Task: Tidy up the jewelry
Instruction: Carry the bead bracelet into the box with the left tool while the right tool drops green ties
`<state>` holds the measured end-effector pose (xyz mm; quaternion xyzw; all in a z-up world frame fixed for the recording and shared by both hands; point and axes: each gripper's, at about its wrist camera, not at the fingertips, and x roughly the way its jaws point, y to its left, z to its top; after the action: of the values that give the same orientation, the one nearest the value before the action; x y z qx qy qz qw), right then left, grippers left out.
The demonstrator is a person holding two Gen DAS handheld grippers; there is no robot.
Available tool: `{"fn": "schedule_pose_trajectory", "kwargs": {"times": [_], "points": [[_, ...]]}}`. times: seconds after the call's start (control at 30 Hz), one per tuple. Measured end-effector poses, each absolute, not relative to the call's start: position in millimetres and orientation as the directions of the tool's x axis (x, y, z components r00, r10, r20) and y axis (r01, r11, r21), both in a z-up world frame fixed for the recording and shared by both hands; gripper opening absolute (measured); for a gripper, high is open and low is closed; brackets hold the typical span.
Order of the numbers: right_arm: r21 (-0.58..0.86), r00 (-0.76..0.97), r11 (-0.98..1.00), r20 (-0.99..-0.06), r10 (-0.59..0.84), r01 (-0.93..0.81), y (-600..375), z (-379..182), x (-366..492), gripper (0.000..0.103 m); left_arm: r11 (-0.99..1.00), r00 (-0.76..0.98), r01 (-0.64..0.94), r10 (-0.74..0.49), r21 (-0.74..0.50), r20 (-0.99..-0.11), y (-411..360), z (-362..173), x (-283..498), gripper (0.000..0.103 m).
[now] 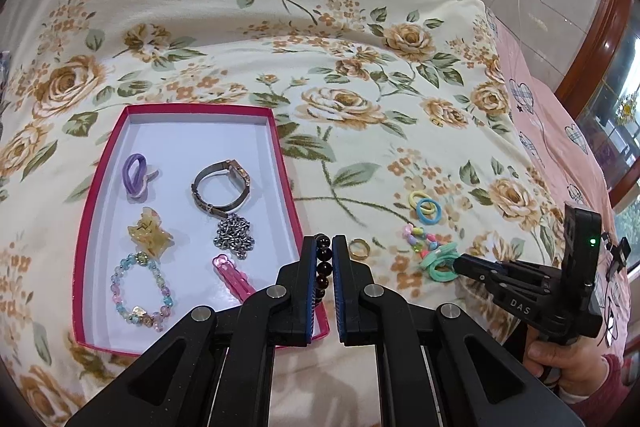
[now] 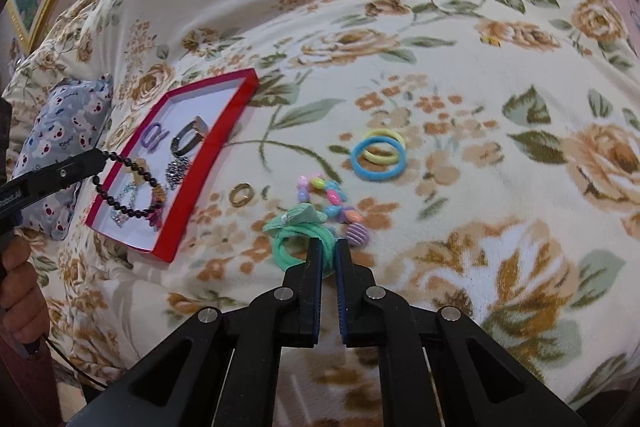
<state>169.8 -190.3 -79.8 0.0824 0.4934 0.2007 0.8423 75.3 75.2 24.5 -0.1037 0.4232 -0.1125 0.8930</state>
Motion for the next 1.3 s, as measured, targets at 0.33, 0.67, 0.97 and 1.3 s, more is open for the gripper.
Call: {"fn": "schedule_pose_trajectory", "kwargs": {"times": [0.33, 0.67, 0.97, 1.3], "points": [[0.402, 0.427, 0.867, -0.756, 0.496, -0.296, -169.8, -64.1, 172.0, 0.006, 0.956, 0.632, 0.075, -0.265, -0.283, -0.729, 96.2, 25.9, 60.2, 0.006], [0.420, 0.389, 0.823, -0.735, 0.556, -0.383, -122.3, -55.1, 177.7, 0.006, 0.961, 0.650, 0.000, -0.211, -0.277, -0.730, 128.4, 25.5, 42.3, 0.006], [0.421, 0.343, 0.786, -0.732, 0.589, -0.453, -75.5, -58.7, 192.3, 0.006, 0.959, 0.637, -0.052, -0.184, -0.279, -0.749, 148.6, 14.9, 45.2, 0.006], [0.399, 0.303, 0.762, -0.745, 0.594, -0.510, -31.1, -68.5, 214.2, 0.006, 0.956, 0.623, -0.100, -0.157, -0.277, -0.766, 167.3, -1.5, 71.3, 0.006]]}}
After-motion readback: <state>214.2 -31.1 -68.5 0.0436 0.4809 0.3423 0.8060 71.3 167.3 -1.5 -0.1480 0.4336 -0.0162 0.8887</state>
